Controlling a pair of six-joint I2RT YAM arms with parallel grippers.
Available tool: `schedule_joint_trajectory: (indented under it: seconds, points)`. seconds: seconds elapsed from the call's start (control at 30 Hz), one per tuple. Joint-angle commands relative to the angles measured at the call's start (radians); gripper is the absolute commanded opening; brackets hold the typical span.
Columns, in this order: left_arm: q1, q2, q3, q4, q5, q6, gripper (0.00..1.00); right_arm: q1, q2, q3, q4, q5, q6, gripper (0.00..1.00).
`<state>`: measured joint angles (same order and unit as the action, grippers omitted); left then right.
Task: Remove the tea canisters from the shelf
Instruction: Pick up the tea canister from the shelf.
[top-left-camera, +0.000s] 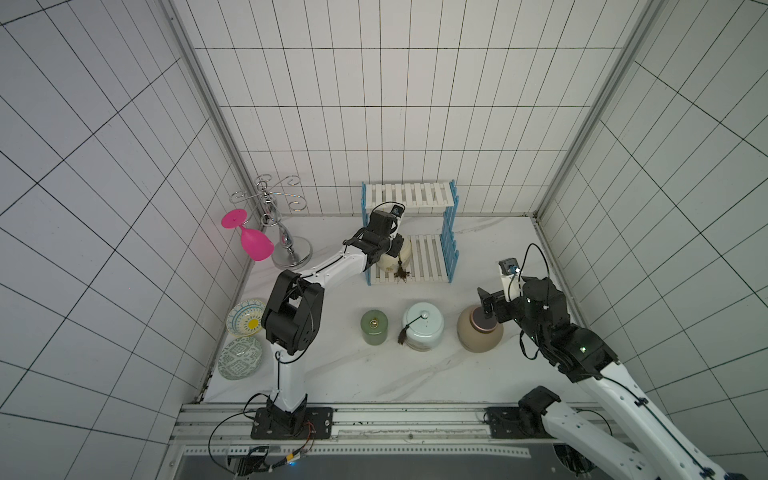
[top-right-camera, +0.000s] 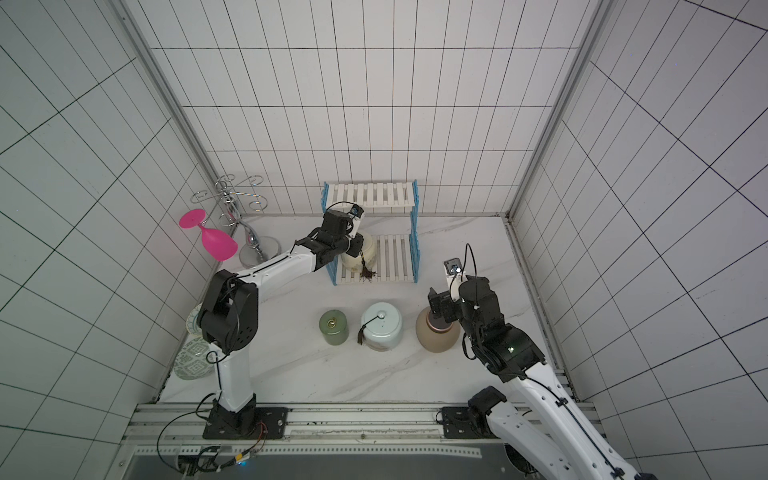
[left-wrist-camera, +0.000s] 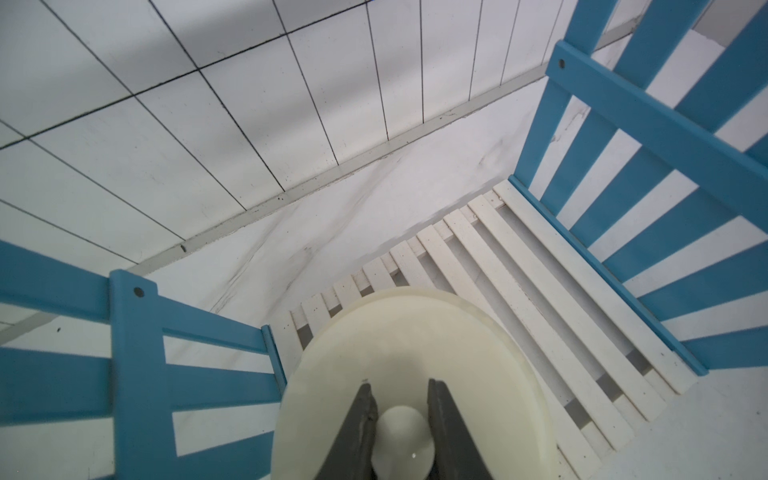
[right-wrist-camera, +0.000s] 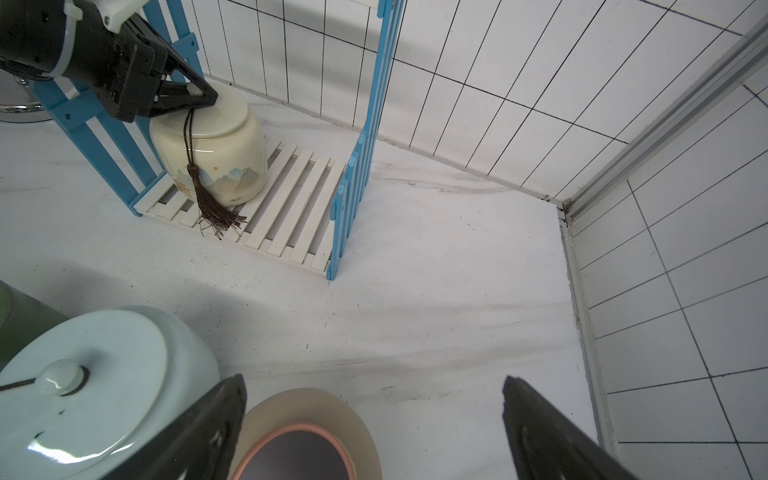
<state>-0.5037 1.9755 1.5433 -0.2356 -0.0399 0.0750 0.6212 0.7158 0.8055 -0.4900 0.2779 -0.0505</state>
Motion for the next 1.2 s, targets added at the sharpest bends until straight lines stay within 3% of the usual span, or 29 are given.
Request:
schedule_joint_trajectory:
  seconds: [0.0, 0.07, 1.17]
  points:
    - [0.005, 0.014, -0.004, -0.037, 0.013, -0.016, 0.1, -0.006, -0.006, -0.026, 0.017, 0.012, -0.002, 0.99]
    - [0.007, 0.005, -0.007, -0.039, 0.015, -0.021, 0.0, -0.006, -0.006, -0.026, 0.018, 0.011, -0.002, 0.99]
    - [0.013, -0.229, 0.011, -0.081, 0.244, 0.031, 0.0, -0.006, 0.009, -0.025, 0.02, 0.006, -0.002, 0.99]
